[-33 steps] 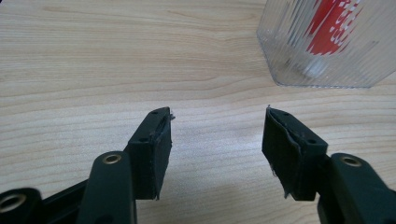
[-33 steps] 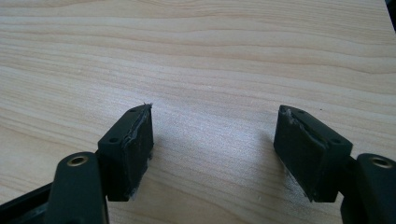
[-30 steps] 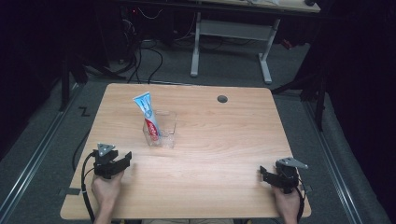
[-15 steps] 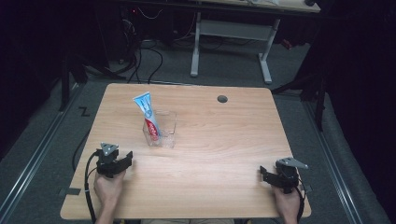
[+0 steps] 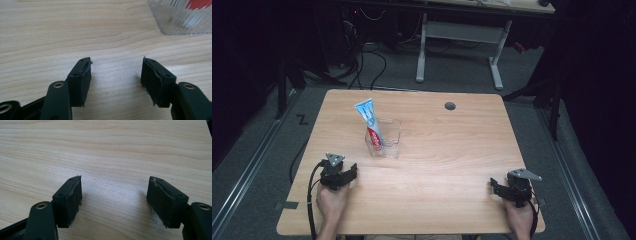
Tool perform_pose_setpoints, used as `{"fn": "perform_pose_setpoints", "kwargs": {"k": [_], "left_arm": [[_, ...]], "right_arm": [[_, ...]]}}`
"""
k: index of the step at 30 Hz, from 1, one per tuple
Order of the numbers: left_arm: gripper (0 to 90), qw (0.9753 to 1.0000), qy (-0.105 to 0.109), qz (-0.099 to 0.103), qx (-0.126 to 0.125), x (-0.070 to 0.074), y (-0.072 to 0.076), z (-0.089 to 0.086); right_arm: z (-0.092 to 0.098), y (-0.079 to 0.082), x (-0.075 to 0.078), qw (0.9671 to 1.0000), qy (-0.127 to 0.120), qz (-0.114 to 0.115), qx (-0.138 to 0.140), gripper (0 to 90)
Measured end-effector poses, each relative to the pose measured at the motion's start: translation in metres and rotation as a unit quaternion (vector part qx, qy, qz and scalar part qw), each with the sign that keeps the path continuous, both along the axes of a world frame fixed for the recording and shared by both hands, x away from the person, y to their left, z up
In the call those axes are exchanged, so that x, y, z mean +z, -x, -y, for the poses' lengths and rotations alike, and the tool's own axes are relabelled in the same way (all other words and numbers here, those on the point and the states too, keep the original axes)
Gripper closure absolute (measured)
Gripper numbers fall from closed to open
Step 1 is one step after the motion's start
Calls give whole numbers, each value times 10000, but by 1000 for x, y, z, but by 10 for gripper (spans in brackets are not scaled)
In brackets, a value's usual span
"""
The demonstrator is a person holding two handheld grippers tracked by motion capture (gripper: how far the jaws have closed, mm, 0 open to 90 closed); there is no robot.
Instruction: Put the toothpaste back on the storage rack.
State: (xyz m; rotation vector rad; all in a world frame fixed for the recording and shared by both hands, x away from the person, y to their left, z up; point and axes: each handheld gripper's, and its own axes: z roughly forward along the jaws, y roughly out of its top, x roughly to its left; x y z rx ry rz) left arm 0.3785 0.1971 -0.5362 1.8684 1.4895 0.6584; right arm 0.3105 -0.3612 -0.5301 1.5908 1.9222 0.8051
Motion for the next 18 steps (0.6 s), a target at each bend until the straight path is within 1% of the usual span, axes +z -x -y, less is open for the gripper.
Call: {"fn": "perform_pose_setpoints", "kwargs": {"k": [18], "left_arm": [[392,10000,28,-4,11,0,-1,0]], "right_arm": [[0,0,0,10000,3,1,2,285]]}}
